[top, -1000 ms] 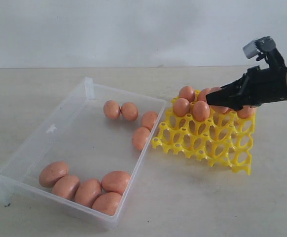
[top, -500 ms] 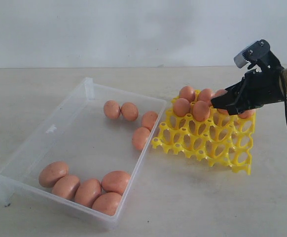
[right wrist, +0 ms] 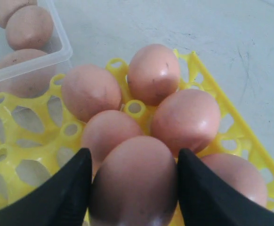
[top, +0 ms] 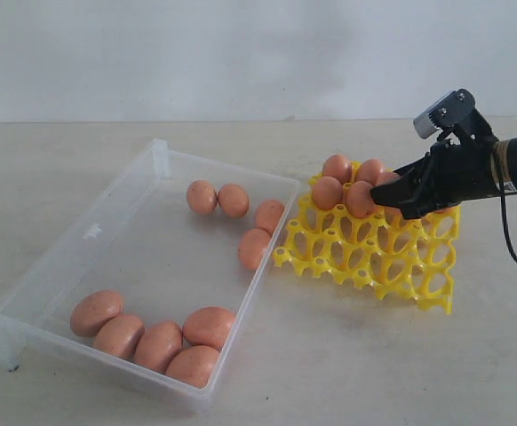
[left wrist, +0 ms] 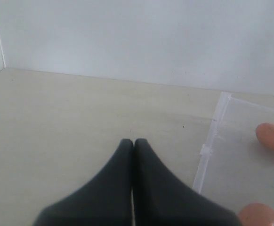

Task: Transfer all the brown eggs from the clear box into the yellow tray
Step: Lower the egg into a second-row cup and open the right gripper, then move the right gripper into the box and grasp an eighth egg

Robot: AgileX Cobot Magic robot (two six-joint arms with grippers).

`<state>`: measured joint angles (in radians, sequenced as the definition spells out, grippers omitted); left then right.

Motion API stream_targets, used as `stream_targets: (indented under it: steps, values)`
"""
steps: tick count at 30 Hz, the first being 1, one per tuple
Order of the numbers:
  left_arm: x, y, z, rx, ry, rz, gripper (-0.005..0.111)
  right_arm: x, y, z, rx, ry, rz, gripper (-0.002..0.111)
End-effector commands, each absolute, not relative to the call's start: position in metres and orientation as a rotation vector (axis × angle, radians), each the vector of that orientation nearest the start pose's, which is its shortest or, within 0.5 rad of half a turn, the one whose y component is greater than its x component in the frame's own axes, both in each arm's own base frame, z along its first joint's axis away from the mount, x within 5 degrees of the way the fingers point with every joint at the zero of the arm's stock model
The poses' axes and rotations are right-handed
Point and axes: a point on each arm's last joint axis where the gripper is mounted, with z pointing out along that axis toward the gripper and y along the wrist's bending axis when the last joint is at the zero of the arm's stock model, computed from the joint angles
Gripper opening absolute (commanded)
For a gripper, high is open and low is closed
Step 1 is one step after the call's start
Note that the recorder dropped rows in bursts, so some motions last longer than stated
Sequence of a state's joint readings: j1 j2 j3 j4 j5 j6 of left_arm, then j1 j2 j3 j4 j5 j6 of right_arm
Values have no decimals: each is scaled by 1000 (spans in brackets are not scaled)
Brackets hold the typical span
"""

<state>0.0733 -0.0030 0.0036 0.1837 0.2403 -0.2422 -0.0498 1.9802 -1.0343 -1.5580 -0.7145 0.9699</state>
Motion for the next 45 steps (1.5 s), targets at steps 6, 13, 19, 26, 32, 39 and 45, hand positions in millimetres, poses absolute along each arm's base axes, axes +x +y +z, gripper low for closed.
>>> stream_targets:
  steps: [6,13,19,26,32,39,45]
  values:
    - [55,8,193,-140,1704,41,22,377,41,141,-853,2047,525,58]
    - [55,8,192,-141,1707,41,22,379,41,142,-816,2045,531,65]
    - [55,8,192,-141,1710,42,22,378,42,149,-695,2079,615,65]
    - [55,8,191,-143,1717,43,6,356,63,205,-499,1977,1164,53]
    - [54,8,187,-154,1769,50,-4,337,69,234,-593,1914,1304,0]
    - [54,8,187,-154,1769,50,-4,329,75,240,-595,1992,1344,-1]
    - [54,8,187,-154,1769,50,-4,327,129,241,-516,2182,940,-1]
